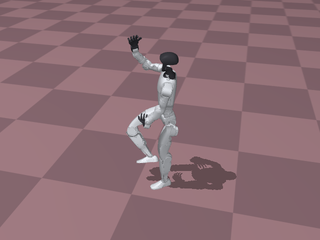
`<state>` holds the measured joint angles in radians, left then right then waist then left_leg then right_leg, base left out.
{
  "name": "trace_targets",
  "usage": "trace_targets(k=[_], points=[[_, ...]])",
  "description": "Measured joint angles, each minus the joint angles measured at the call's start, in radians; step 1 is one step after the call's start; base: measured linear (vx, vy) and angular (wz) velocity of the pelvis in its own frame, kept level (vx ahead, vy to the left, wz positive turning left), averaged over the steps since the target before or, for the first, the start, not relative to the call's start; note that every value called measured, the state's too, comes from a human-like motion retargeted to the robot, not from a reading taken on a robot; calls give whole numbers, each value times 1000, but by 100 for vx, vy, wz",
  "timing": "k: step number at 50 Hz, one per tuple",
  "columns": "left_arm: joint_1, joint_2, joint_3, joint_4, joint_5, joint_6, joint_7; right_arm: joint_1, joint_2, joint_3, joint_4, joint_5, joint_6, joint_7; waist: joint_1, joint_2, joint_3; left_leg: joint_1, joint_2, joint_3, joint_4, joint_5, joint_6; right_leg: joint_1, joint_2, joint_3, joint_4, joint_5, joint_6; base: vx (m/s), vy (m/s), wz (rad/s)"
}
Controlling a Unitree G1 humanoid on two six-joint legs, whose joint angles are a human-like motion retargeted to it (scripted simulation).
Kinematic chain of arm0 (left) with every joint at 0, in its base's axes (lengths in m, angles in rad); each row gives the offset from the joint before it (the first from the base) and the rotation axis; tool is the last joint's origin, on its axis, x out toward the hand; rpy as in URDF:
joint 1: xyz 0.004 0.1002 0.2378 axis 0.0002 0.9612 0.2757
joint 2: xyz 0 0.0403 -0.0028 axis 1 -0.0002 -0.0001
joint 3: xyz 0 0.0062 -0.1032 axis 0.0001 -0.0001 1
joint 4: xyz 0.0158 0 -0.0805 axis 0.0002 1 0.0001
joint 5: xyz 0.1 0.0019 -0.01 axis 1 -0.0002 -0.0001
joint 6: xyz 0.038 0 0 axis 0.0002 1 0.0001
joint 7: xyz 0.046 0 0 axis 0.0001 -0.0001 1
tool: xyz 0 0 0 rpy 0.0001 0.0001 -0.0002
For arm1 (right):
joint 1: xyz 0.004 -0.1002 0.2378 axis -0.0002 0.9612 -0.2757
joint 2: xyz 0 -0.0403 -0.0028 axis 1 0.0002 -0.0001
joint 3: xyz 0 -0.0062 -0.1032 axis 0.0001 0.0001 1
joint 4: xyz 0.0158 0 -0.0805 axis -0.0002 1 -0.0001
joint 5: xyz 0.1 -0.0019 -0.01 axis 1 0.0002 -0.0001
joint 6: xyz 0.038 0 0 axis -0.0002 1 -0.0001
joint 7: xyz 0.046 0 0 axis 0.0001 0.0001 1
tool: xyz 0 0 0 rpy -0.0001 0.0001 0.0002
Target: Kungfu
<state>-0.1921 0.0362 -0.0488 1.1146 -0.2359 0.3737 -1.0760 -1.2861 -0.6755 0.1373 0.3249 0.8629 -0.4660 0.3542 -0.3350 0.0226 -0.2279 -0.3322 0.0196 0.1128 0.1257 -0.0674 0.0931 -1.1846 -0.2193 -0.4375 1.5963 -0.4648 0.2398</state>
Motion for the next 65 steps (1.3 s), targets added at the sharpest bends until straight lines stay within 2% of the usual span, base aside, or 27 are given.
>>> trace_targets(k=[5, 10, 14, 17, 20, 21, 22, 23, 25, 28, 32, 35, 37, 39, 42, 45, 48, 50, 52, 53, 55, 57, 58, 60, 62, 65], points=[[-49, -26, -4, -28, -130, -17, 116, 90, 118, 9, -34, -25, 41, -16, 42, -2, 9, -5, 11, 56, -14, 2, -47, 84, 71, 34, -88, 58, 22, -7, 2, -62], [-133, -84, -10, -77, -265, -70, 201, 214, 328, 35, -3, -22, 117, 6, 69, 1, 38, -48, 43, 106, 31, -18, -89, 195, 191, 90, -299, 142, 22, -14, -6, -63], [-207, -111, -15, -97, -337, -106, 170, 339, 519, 78, 73, 73, 249, 110, 77, -26, 83, -135, 63, 126, 177, -70, -121, 314, 274, 190, -541, 214, 22, -12, -12, -27], [-258, -136, -30, -101, -378, -134, 158, 442, 627, 110, 145, 136, 365, 215, 86, -41, 134, -230, 72, 124, 344, -137, -137, 418, 297, 282, -751, 283, 22, -13, 5, 8], [-286, -165, -54, -100, -411, -166, 123, 549, 714, 131, 224, 163, 461, 295, 95, -48, 188, -308, 55, 123, 495, -217, -133, 516, 299, 336, -961, 419, 22, -17, 11, 34], [-282, -186, -65, -95, -411, -169, 98, 589, 732, 142, 245, 175, 488, 297, 100, -47, 204, -319, 22, 141, 519, -236, -108, 546, 269, 393, -1012, 389, 22, -16, 39, 26], [-278, -202, -75, -88, -409, -171, 69, 629, 751, 151, 265, 189, 512, 300, 114, -47, 219, -336, 4, 161, 550, -253, -93, 563, 249, 434, -1030, 328, -12, -17, 40, -24], [-274, -210, -82, -79, -402, -169, 31, 670, 775, 157, 286, 208, 530, 303, 145, -51, 232, -365, 17, 185, 595, -270, -95, 552, 249, 442, -983, 209, -113, -22, 13, -51], [-253, -220, -99, -60, -394, -166, -37, 736, 788, 189, 314, 294, 563, 298, 184, -66, 257, -434, 28, 215, 693, -313, -95, 505, 230, 445, -933, 121, -237, -27, -7, -39], [-213, -232, -117, -33, -428, -170, -50, 812, 792, 218, 289, 377, 616, 280, 201, -33, 299, -509, 46, 203, 773, -346, -96, 390, 243, 421, -796, 74, -260, -23, -8, 17], [-171, -241, -159, 17, -498, -187, 27, 898, 773, 244, 261, 309, 628, 296, 206, 1, 321, -576, 53, 185, 845, -349, -110, 361, 235, 394, -760, 32, -304, -14, -7, 44], [-149, -249, -190, 35, -511, -174, 32, 918, 752, 253, 252, 253, 603, 305, 209, 31, 322, -581, 46, 160, 841, -298, -132, 359, 221, 356, -754, 34, -312, -2, -8, 56], [-145, -247, -190, 36, -497, -161, 30, 913, 741, 238, 228, 263, 587, 309, 224, 28, 314, -569, 39, 172, 821, -204, -165, 392, 215, 355, -789, 47, -323, 3, -8, 34], [-150, -236, -175, 36, -492, -160, 44, 894, 722, 200, 163, 309, 571, 296, 237, 25, 308, -556, 34, 184, 805, -49, -210, 437, 215, 364, -840, 68, -329, 0, -10, 41], [-177, -201, -128, 40, -497, -185, 95, 848, 680, 101, 6, 396, 520, 258, 239, 28, 302, -551, 56, 247, 820, 245, -297, 540, 209, 366, -953, 112, -338, -1, -9, 69], [-203, -137, -64, 55, -453, -263, 171, 781, 603, -40, -164, 461, 425, 192, 231, 17, 272, -515, 165, 440, 860, 508, -355, 657, 202, 362, -1073, 152, -351, 14, -13, 92], [-219, -54, 20, 53, -320, -393, 259, 713, 460, -198, -319, 427, 274, 121, 238, 15, 243, -567, 266, 441, 953, 444, -312, 786, 190, 291, -1184, 192, -352, 24, -21, 73], [-228, 0, 101, 45, -187, -483, 311, 674, 341, -288, -402, 352, 171, 62, 292, -5, 225, -641, 302, 366, 945, 464, -324, 857, 196, 292, -1252, 223, -362, 30, -20, -44], [-242, 80, 190, 26, -58, -557, 347, 644, 240, -370, -472, 240, 78, 13, 358, -49, 213, -695, 353, 306, 841, 485, -324, 907, 198, 331, -1294, 242, -376, 20, -23, -83], [-249, 128, 234, 14, 3, -590, 362, 632, 203, -411, -507, 175, 42, -14, 381, -73, 211, -713, 386, 283, 760, 485, -305, 925, 194, 351, -1305, 247, -380, 18, -25, -65], [-261, 232, 311, -6, 101, -651, 407, 610, 150, -478, -577, 33, -24, -90, 404, -119, 217, -735, 453, 237, 553, 475, -241, 958, 183, 385, -1317, 250, -387, 14, -25, -39], [-268, 332, 372, -17, 155, -704, 483, 588, 105, -509, -640, -130, -95, -217, 399, -172, 219, -744, 496, 202, 340, 411, -141, 971, 151, 411, -1326, 252, -393, 1, -22, -6], [-269, 379, 397, -19, 168, -731, 527, 579, 82, -517, -668, -217, -130, -299, 390, -199, 213, -759, 505, 191, 257, 358, -81, 966, 128, 416, -1329, 254, -394, -2, -16, 20], [-255, 461, 435, -22, 172, -781, 623, 577, 37, -534, -721, -399, -186, -478, 368, -239, 189, -810, 519, 167, 148, 222, -20, 945, 87, 415, -1329, 255, -394, 2, -11, 24], [-223, 511, 479, -17, 175, -820, 735, 599, 2, -547, -772, -574, -220, -665, 361, -262, 166, -848, 555, 142, 150, 137, -54, 924, 63, 429, -1310, 248, -389, 13, -2, -14], [-172, 541, 553, -24, 164, -857, 874, 620, -36, -553, -829, -796, -246, -885, 351, -263, 155, -961, 614, 50, 410, 139, -54, 895, 60, 453, -1259, 228, -389, 9, 7, -33]])
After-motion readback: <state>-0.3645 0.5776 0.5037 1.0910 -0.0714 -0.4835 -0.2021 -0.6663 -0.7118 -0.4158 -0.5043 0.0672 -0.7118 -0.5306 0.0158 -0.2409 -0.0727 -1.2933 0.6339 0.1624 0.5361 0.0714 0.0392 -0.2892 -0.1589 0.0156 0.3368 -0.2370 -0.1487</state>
